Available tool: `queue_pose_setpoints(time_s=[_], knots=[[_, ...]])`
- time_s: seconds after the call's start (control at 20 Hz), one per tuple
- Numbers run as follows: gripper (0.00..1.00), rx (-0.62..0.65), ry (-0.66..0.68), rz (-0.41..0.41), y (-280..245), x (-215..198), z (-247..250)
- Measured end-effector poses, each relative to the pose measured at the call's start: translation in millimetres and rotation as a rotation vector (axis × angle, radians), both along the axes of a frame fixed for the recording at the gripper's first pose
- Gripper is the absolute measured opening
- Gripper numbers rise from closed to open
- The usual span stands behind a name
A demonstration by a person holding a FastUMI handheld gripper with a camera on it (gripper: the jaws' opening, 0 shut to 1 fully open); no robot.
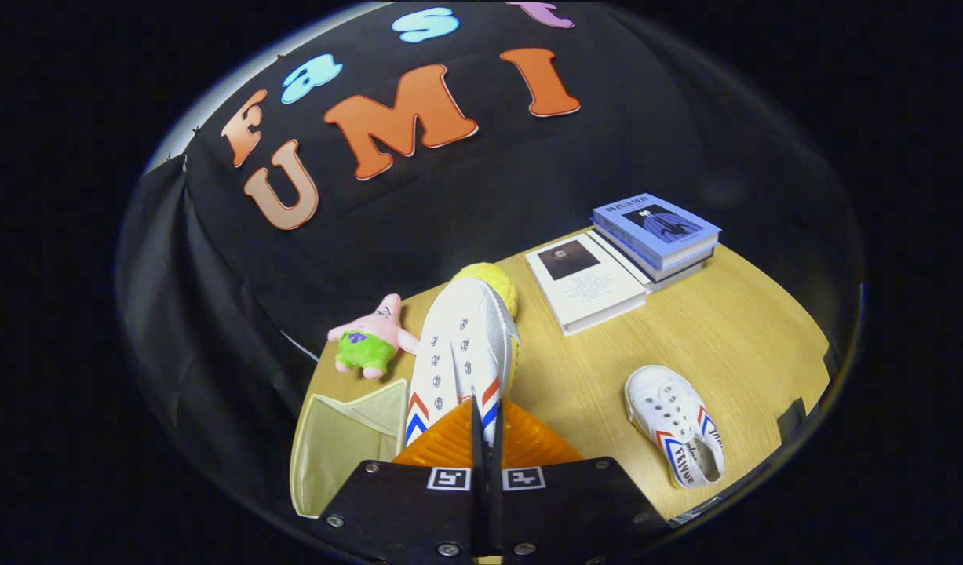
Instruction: Open the storage box then place both shoes into the box .Put the left shoe in first, then the right shoe, with the right side of both shoes facing outward in a uniform manner.
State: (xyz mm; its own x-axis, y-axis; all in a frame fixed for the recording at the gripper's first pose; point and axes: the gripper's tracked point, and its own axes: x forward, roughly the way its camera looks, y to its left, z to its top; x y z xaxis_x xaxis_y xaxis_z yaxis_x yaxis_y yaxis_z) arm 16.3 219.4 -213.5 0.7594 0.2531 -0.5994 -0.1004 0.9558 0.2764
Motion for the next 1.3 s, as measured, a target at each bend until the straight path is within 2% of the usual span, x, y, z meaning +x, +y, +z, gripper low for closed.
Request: queue_pose_setpoints(time_s=[0.35, 0.7, 0.95, 1.3], knots=[[0.00, 0.039, -0.027, 0.216, 99.4, -13.8, 5.0], [0.01, 0.021, 0.016, 0.379, 158.5, -43.7, -30.4], [0.00, -0.020, 0.074, 0.445, 162.3, -65.9, -56.8], [0.01, -0.020, 0.112, 0.480, 159.4, -84.6, -67.5]])
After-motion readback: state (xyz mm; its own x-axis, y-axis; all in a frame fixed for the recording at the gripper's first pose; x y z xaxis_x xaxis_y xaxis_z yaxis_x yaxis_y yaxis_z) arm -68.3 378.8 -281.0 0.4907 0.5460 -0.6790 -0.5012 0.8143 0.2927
